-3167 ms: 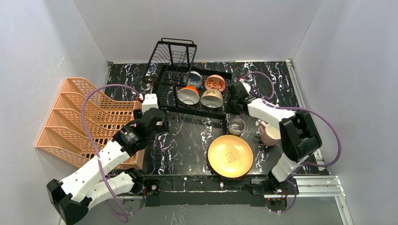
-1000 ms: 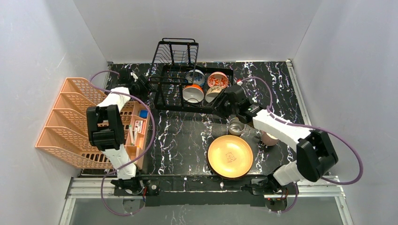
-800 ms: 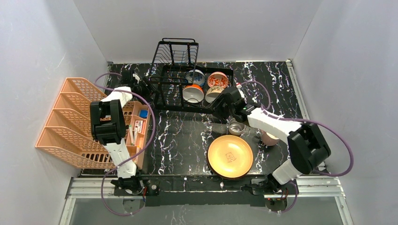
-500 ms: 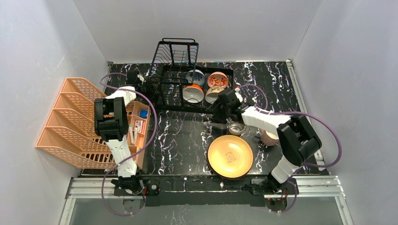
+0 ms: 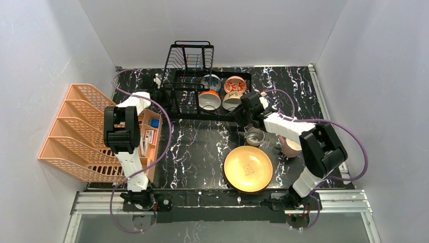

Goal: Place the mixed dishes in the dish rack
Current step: Move the dish rack to the center of the board.

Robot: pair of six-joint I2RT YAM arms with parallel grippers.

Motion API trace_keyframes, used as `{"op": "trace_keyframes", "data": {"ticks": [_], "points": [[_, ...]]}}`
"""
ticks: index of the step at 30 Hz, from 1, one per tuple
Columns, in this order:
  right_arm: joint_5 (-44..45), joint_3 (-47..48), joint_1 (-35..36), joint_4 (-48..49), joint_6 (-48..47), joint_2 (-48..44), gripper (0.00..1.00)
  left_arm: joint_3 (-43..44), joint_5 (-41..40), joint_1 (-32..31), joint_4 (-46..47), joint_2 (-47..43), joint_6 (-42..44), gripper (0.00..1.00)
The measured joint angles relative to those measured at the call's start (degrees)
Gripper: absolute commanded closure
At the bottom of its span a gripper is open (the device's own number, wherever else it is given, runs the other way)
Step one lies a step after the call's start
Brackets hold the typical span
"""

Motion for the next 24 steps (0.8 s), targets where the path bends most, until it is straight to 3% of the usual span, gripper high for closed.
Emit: {"op": "trace_keyframes", "data": {"ticks": [10, 24], "points": [[2.67, 0.0, -3.74, -0.17, -1.22, 0.09, 0.53, -3.91, -3.3, -3.32, 0.83, -3.15, -2.36, 1.0], [2.43, 0.31, -12.87, -0.59, -5.42, 1.64, 0.53, -19.02, -10.97, -14.12, 5.4, -14.78, -14.4, 1.0]]}}
